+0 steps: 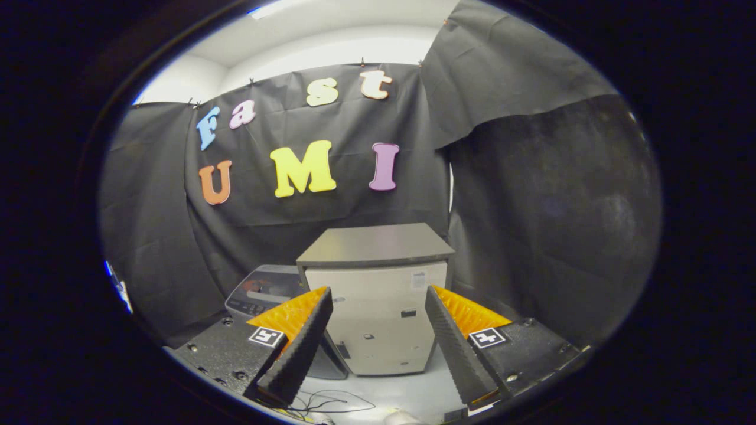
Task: Put the clothes into the washing machine and then close the washing machine lid.
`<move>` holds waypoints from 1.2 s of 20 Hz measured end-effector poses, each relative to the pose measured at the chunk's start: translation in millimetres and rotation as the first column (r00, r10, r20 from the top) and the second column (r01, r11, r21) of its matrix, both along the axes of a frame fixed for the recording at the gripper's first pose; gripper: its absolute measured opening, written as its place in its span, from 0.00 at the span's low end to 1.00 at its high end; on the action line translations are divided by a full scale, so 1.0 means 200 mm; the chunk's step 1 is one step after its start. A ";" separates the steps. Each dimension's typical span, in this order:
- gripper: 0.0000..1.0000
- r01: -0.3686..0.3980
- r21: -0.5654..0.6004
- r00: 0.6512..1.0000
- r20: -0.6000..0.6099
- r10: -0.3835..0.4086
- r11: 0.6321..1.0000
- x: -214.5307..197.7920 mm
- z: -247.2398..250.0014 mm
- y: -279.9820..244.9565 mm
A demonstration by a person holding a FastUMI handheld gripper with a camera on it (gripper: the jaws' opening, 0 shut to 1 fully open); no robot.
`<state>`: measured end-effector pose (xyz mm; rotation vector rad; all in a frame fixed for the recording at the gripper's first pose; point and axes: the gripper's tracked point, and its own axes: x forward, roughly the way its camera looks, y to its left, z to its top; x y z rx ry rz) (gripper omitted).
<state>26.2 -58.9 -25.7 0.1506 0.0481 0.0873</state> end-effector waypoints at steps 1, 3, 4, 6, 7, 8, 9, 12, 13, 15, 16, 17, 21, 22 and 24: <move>0.99 -0.004 -0.008 1.000 -0.002 0.004 1.000 -0.03 -0.03 -0.02; 0.99 -0.001 -0.038 1.000 -0.008 0.001 0.999 -0.07 -0.08 -0.06; 0.99 0.002 -0.053 1.000 -0.011 -0.002 0.999 -0.10 -0.10 -0.08; 0.99 0.009 -0.067 1.000 -0.008 -0.009 0.998 -0.14 -0.11 -0.11; 0.99 0.011 -0.060 1.000 -0.008 -0.012 0.998 -0.15 -0.09 -0.12; 0.99 0.007 -0.049 1.000 -0.005 -0.007 0.999 -0.16 -0.08 -0.12; 0.99 0.003 -0.041 1.000 0.003 -0.003 0.999 -0.18 -0.06 -0.11; 0.99 0.004 -0.029 1.000 0.025 -0.003 1.000 -0.17 -0.01 -0.12; 0.99 0.003 -0.027 1.000 0.026 -0.003 1.000 -0.16 -0.01 -0.12; 0.99 0.000 -0.034 1.000 0.026 0.001 0.999 -0.16 -0.01 -0.12; 0.99 -0.003 -0.034 1.000 0.024 0.004 0.999 -0.16 -0.01 -0.12; 0.99 -0.006 -0.035 1.000 0.021 0.007 0.999 -0.17 -0.01 -0.13; 0.99 -0.012 -0.037 1.000 0.027 0.013 0.999 -0.18 0.00 -0.12; 0.99 -0.015 -0.036 0.999 0.027 0.016 0.999 -0.19 0.01 -0.11; 0.99 -0.019 -0.041 0.999 0.030 0.020 0.999 -0.19 0.00 -0.10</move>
